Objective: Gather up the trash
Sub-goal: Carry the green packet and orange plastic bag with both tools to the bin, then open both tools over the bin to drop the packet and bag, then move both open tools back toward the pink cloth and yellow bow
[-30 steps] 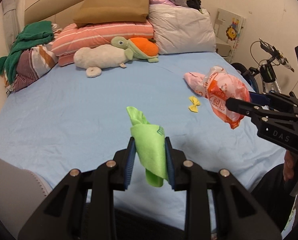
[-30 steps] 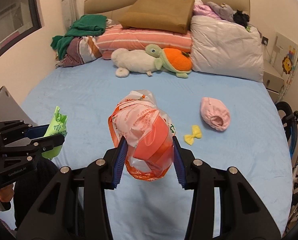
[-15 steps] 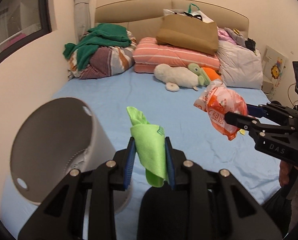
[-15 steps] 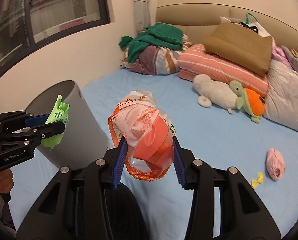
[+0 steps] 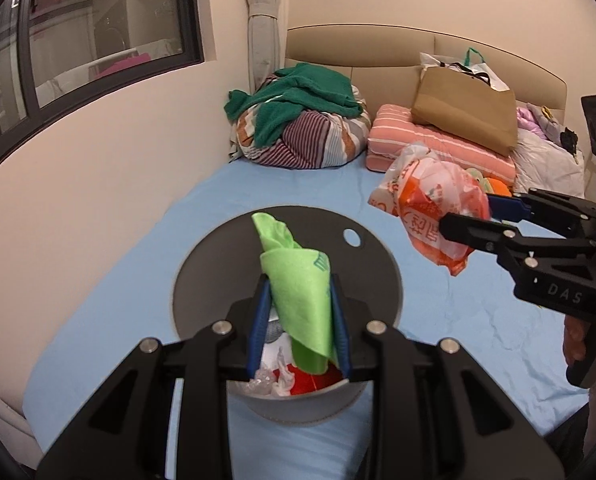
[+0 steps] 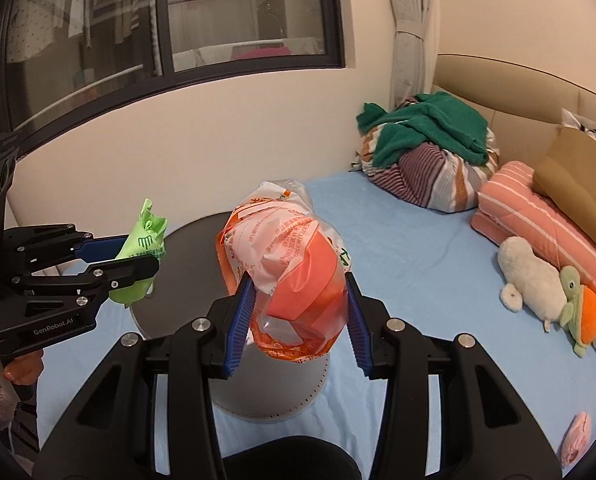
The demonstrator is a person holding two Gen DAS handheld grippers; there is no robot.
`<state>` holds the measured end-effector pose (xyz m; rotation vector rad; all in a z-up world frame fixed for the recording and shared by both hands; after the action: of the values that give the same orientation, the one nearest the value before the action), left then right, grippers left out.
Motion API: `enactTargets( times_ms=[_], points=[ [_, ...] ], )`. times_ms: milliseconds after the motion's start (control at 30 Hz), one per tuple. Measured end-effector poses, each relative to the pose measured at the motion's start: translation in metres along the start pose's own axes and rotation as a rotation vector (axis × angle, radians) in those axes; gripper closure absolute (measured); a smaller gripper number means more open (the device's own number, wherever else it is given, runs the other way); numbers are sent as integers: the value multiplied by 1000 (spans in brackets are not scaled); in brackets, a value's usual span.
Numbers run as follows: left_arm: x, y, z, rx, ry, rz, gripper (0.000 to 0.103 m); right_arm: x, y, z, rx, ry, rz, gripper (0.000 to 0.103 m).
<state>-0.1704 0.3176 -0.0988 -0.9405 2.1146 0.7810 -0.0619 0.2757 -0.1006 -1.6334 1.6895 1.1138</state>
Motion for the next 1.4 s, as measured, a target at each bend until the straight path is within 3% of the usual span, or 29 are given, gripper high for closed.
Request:
enactTargets(
  times_ms=[200, 233, 300, 333, 367, 600, 900, 1100, 1400],
  points=[
    [-5, 23, -4, -39, -36, -7, 70, -19, 20, 30, -60, 17, -33, 59],
    [-5, 24, -4, -55, -47, 2, 64, -22, 21, 35, -70, 20, -28, 55],
    [-5, 26, -7, -68, -64, 4, 44, -27, 22, 42, -87, 26, -16, 44],
    [-5, 27, -8, -68, -73, 1, 32, -29, 23, 44, -89, 28, -14, 43],
    [-4, 28, -10, -65, -78, -3, 29, -32, 22, 47, -89, 31, -15, 43],
    [-2, 29, -6, -51, -60, -12, 29, -35, 20, 45, -76, 30, -11, 43],
    [-5, -5, -3, 17, -60, 35, 29, 2, -13, 10, 43, 32, 51, 43],
    [-7, -53, -3, 108, -62, 90, 29, 32, -49, -36, 157, 10, 134, 43],
    [-10, -156, -12, 287, -74, 212, 29, 100, -113, -139, 419, -43, 293, 43]
  ],
)
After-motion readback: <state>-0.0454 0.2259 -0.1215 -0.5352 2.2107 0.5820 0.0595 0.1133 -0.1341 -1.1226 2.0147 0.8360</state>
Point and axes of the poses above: each gripper's, at about its wrist camera, not at the fingertips, and z roughly the way its jaws point, y to its left, x to its underside, the point moved 6 cm from there along z, roughly the way its jaws point, and after that the axes turned 15 degrees about -x, right-handed, at the moved point
